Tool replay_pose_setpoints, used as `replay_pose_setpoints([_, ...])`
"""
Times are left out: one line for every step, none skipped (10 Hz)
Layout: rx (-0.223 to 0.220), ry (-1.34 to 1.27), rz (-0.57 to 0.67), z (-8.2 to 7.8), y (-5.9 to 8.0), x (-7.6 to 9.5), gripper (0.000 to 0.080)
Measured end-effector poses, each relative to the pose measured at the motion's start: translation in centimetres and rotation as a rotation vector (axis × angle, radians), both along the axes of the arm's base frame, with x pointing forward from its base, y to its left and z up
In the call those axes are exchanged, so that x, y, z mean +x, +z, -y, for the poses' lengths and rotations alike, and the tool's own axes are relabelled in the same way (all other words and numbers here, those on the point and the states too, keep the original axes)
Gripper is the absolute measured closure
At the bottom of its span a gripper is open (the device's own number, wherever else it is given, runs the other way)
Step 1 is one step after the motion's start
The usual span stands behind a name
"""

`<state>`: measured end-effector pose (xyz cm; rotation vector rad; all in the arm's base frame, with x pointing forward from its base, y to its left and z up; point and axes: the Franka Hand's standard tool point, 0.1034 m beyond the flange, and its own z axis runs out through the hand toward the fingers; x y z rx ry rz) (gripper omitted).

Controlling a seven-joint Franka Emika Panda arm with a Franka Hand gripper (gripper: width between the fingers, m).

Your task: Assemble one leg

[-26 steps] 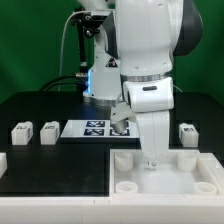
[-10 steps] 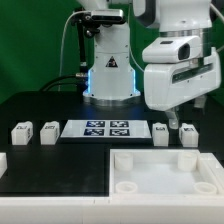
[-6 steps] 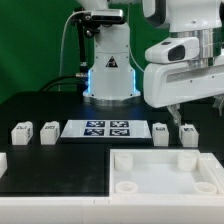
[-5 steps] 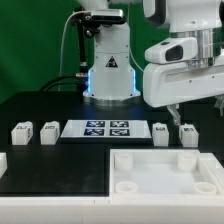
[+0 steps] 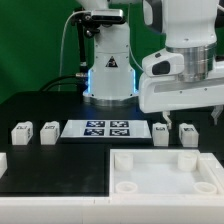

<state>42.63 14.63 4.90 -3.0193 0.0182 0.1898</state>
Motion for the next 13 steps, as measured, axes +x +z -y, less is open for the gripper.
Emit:
replay_pose_setpoints([-0.007,0.007,-0.149,-0.3,0.1,-0.6,0.0151])
replay_pose_setpoints([-0.003,0.019,-0.243,-0.9,0.1,-0.2,0.0151])
replay_pose_setpoints([-0.003,0.036,-0.350,-1.4,0.5,-0.1,0.0151])
replay_pose_setpoints([0.001,0.049,-0.421,-1.7,0.7,0.0,0.0151])
replay_pose_setpoints([0.004,0.064,-0.515,-1.9,0.8,-0.1,0.0151])
replay_pose_setpoints([0.011,0.071,-0.561,-1.9,0.4,0.0,0.0151])
replay_pose_setpoints([0.019,0.081,-0.599,-1.7,-0.1,0.0,0.0151])
replay_pose_setpoints([0.020,0.082,-0.592,-1.8,-0.1,0.1,0.0151])
replay_pose_setpoints([0.019,0.083,-0.592,-1.8,-0.1,0.1,0.0151])
replay_pose_setpoints([0.019,0.083,-0.592,-1.8,-0.1,0.0,0.0151])
replay_pose_setpoints([0.017,0.081,-0.596,-1.8,-0.2,-0.2,0.0151])
replay_pose_setpoints([0.005,0.070,-0.613,-1.8,-0.9,-1.2,0.0151])
replay_pose_setpoints([-0.003,0.058,-0.640,-1.8,-1.6,-2.1,0.0151])
